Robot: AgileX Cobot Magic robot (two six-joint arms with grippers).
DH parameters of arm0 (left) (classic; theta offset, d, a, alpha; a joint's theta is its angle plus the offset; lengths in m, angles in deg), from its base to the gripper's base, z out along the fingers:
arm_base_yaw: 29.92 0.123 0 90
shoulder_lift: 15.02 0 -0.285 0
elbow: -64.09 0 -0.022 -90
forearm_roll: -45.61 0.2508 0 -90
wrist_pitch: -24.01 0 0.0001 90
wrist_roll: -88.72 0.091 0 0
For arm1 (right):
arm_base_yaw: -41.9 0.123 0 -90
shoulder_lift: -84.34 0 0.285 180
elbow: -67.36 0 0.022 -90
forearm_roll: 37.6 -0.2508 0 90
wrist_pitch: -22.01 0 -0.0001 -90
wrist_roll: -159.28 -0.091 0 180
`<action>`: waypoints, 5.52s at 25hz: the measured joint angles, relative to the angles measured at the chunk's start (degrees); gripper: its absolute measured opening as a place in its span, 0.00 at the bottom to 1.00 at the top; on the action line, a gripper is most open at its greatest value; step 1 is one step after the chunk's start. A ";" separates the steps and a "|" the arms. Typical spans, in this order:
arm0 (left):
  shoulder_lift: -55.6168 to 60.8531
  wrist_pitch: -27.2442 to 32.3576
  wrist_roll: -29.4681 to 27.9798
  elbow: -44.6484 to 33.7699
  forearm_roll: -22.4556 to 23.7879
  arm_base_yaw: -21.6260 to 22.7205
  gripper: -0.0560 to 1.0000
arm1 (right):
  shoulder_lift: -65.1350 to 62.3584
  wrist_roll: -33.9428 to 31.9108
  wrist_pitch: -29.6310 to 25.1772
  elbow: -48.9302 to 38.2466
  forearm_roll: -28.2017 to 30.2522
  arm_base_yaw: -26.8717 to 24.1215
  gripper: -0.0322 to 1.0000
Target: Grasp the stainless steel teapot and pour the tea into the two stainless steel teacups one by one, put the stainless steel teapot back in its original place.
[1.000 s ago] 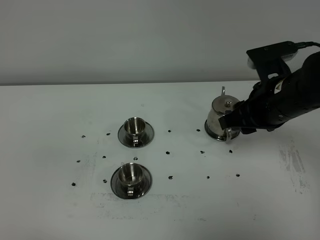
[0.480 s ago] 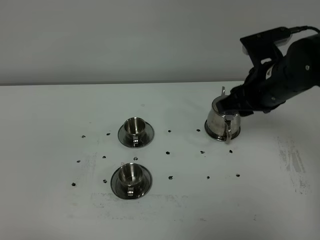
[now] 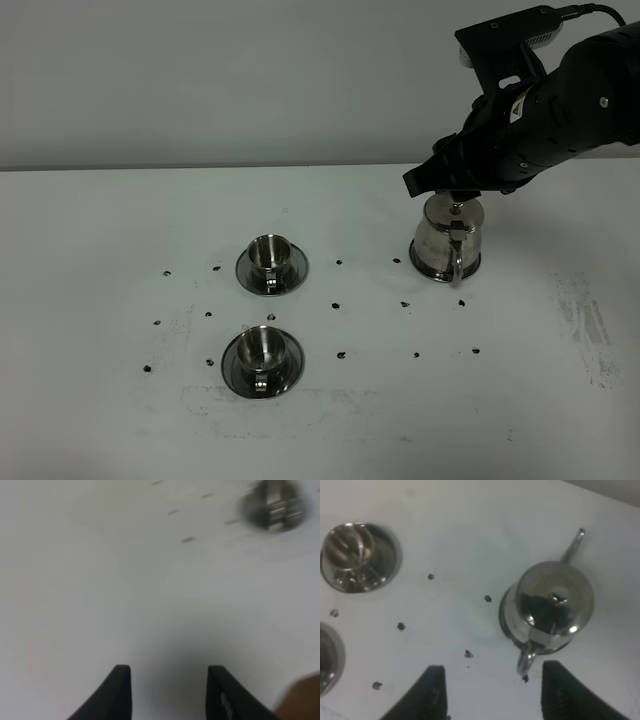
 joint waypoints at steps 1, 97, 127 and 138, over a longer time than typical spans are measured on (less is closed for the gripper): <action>0.00 0.00 0.00 0.00 1.47 0.00 0.41 | 0.00 0.06 0.00 0.00 0.09 0.11 0.43; -0.91 -2.10 -17.00 -0.61 -3.45 0.00 0.40 | 16.93 -16.79 -13.62 15.88 10.64 -3.05 0.43; -0.91 -2.10 -17.00 -0.61 -3.45 0.00 0.40 | 26.56 -16.13 -18.23 22.73 3.63 -4.28 0.43; -0.91 -2.10 -17.06 -0.61 -3.45 0.00 0.40 | 29.13 -15.42 -16.73 22.73 2.14 -4.65 0.43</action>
